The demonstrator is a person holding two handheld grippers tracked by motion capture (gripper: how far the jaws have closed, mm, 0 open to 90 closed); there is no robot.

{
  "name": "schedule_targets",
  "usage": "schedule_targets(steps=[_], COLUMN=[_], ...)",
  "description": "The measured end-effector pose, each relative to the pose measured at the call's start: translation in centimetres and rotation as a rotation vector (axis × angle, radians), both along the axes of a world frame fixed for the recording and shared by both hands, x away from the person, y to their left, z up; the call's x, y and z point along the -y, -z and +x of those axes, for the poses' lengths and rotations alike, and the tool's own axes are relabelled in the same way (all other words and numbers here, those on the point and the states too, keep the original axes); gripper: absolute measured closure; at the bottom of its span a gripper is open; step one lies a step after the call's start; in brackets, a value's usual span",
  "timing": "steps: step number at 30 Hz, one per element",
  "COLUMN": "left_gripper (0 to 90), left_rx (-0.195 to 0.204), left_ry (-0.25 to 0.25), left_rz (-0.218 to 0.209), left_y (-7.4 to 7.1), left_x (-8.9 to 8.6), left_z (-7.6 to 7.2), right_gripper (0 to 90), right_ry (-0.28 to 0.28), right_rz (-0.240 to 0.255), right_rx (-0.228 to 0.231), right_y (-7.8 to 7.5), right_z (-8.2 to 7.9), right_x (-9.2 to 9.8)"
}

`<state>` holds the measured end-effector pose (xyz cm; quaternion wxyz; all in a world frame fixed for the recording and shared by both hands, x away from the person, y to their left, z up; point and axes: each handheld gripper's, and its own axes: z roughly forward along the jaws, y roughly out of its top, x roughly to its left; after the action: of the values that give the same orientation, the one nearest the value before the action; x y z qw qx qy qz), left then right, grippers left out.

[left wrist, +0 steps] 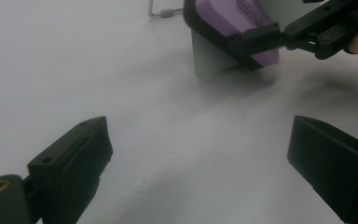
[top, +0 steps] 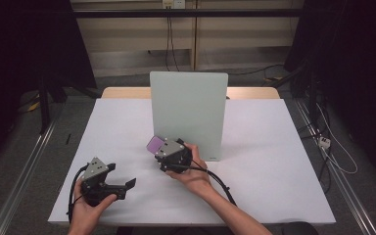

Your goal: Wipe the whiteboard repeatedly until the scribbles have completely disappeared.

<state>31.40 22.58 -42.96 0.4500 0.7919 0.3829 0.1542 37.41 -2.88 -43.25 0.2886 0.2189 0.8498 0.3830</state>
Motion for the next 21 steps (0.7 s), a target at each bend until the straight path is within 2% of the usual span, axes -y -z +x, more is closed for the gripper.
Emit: schedule_targets(steps=[5,10,14,17,21], left_gripper=[6.0,6.0,6.0,6.0,6.0], left_rx=[0.004,0.004,0.007,0.01,0.005], left_ry=[-0.009,-0.005,-0.009,-0.016,-0.014], left_rz=[-0.007,-0.009,-0.007,-0.01,-0.007], left_y=[0.0,0.0,-0.1,-0.1,-0.1], left_x=[-0.1,-0.2,-0.2,-0.3,-0.4], left_z=[0.0,0.0,0.0,-0.1,0.0], right_gripper=[41.4,41.4,41.4,41.4,41.4], right_ry=[-0.023,-0.028,-0.03,-0.014,0.024], right_rz=[-0.01,-0.022,-0.045,-0.053,-0.014], right_rx=[-0.01,-0.023,-0.043,-0.03,0.001], right_y=[0.3,0.4,0.3,-0.1,-1.5], right_z=[0.1,0.1,0.0,-0.1,0.0], right_x=[-0.9,-0.8,0.1,1.0,3.0])
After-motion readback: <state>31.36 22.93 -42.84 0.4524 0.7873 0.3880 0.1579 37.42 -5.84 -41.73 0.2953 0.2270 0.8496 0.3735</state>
